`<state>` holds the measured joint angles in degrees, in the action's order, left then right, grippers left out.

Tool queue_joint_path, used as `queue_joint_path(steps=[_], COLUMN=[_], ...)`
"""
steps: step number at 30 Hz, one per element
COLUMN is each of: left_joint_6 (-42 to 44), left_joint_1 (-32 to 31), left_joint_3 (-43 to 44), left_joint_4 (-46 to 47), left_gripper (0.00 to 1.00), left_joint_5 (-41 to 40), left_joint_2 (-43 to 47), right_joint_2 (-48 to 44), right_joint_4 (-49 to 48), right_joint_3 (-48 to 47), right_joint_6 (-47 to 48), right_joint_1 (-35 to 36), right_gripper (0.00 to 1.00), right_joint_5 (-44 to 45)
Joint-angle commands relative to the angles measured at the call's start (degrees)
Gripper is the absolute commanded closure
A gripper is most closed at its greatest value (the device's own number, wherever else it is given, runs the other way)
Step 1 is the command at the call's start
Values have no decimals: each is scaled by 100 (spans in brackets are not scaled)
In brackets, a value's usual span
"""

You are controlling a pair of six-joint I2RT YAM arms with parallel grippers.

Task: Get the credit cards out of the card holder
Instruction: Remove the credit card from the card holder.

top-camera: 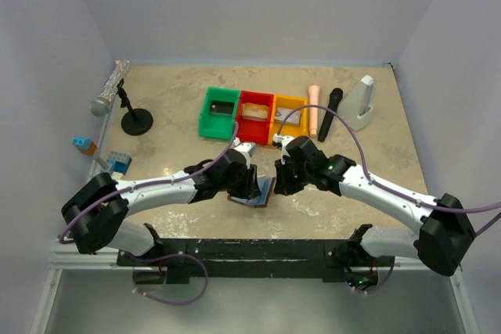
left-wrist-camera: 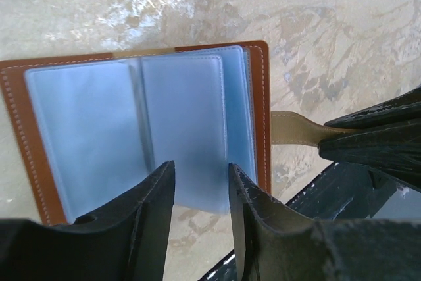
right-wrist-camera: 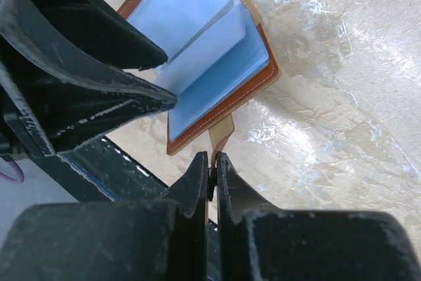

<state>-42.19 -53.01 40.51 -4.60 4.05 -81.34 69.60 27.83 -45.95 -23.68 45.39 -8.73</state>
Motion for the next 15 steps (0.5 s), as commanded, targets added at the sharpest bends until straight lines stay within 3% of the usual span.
queue_joint_path(steps=[1, 15], left_joint_6=[124, 10], left_joint_1=[10, 72], left_joint_3=[45, 9], left_joint_4=[-322, -682], left_gripper=[58, 58], left_joint_5=[-581, -1091], left_joint_2=[250, 514], right_joint_2=[-201, -175], right_joint_4=[3, 398], right_joint_3=[-177, -335], right_joint_6=[136, 672], right_joint_1=[23, 23], right_gripper=[100, 100], right_joint_5=[-58, -23])
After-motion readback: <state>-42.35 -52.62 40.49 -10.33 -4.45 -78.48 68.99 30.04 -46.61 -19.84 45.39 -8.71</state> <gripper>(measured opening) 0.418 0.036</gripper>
